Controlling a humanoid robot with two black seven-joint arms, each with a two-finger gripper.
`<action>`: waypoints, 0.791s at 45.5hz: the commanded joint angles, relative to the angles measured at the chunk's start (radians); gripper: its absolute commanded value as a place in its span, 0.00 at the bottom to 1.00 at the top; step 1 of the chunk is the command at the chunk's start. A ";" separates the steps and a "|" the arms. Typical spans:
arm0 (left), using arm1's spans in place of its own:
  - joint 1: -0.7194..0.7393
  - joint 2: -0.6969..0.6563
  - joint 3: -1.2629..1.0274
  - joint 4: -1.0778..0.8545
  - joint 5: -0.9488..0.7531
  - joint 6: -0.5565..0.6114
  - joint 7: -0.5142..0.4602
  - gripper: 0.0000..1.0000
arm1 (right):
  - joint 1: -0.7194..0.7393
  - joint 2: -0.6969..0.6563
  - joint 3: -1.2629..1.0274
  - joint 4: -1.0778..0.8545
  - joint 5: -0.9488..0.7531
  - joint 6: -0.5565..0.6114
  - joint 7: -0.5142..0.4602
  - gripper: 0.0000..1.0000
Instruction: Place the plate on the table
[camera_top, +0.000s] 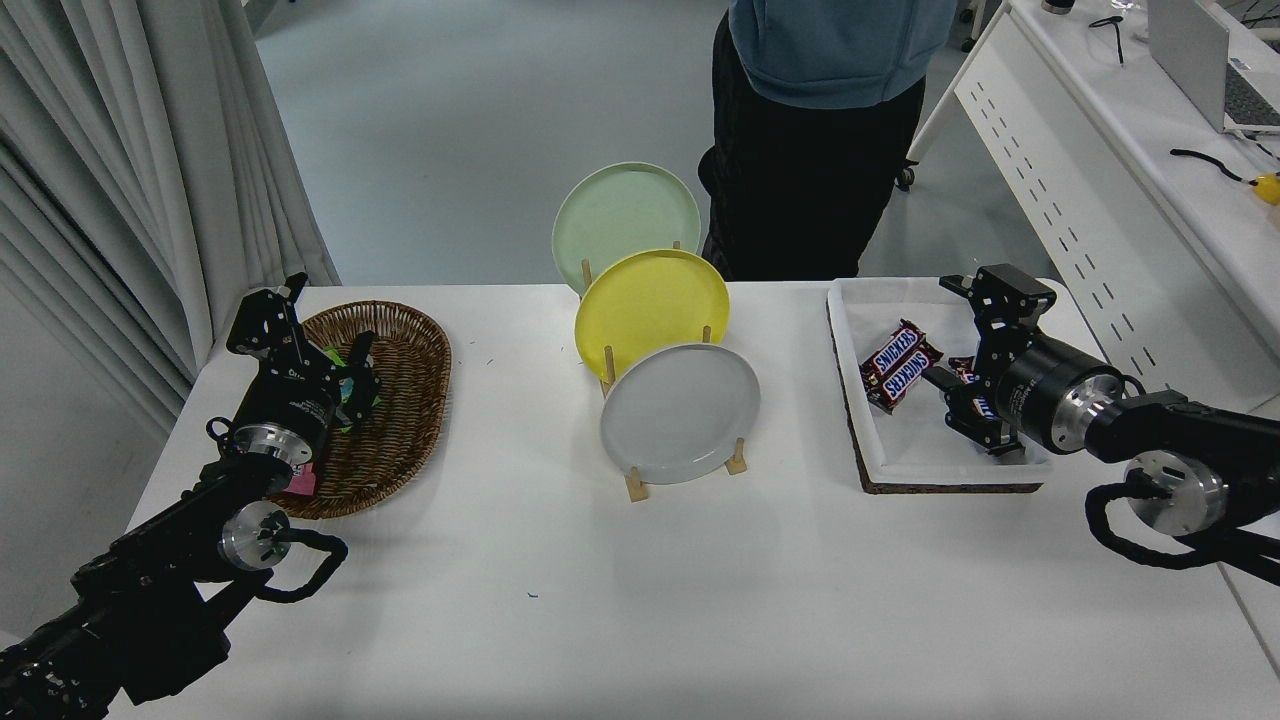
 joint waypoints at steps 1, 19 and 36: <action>0.000 0.000 0.000 0.000 0.000 -0.001 0.000 1.00 | 0.066 -0.013 -0.078 0.054 0.002 0.081 0.001 1.00; 0.000 0.000 0.000 0.000 0.000 0.001 0.000 1.00 | 0.310 0.105 -0.318 0.051 0.168 0.152 0.000 1.00; 0.000 0.000 0.000 0.000 0.000 0.001 0.000 1.00 | 0.438 0.338 -0.336 0.011 0.498 -0.081 -0.002 1.00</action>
